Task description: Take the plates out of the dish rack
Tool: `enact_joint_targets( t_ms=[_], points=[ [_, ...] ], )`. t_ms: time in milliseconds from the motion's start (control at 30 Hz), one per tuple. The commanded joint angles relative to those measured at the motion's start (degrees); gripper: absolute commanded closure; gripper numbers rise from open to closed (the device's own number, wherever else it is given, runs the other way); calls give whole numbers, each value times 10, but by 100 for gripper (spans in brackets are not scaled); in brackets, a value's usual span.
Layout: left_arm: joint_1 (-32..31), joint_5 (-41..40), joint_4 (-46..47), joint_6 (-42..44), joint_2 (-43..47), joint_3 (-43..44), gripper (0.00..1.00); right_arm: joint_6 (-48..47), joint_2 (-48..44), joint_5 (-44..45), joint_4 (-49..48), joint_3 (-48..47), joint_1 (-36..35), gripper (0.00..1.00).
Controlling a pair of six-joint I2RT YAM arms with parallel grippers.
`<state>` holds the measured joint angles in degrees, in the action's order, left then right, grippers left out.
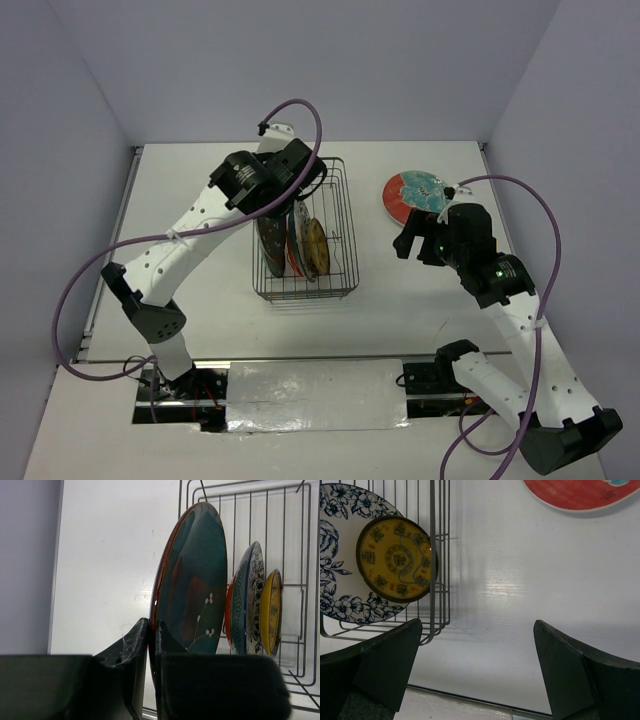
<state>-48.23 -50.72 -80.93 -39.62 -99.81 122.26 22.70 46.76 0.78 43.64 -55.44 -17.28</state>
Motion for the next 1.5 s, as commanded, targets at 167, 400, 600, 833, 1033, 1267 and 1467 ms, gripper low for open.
enact_joint_targets(
  t_ms=[167, 400, 600, 833, 1033, 1267, 1467],
  points=[
    [20, -104, 25, 46, 61, 69, 100, -5, 12, -34, -42, -17, -3, 0],
    [30, -193, 32, 56, 88, 69, 100, 4, 25, -149, -125, -10, -3, 0],
    [30, -22, 309, 139, 239, -59, 100, 50, 28, -298, -291, 18, -3, 0],
    [31, 198, 458, 86, 360, -160, 100, 112, 35, -384, -417, 6, -19, 0],
    [31, 325, 554, 17, 404, -262, 100, 155, 59, -373, -424, -37, -27, 0],
    [31, 373, 586, -6, 399, -286, 100, 185, 48, -376, -441, -27, -30, 1],
    [31, 403, 639, -19, 410, -336, 100, 172, 74, -367, -382, -24, -30, 3]
  ],
)
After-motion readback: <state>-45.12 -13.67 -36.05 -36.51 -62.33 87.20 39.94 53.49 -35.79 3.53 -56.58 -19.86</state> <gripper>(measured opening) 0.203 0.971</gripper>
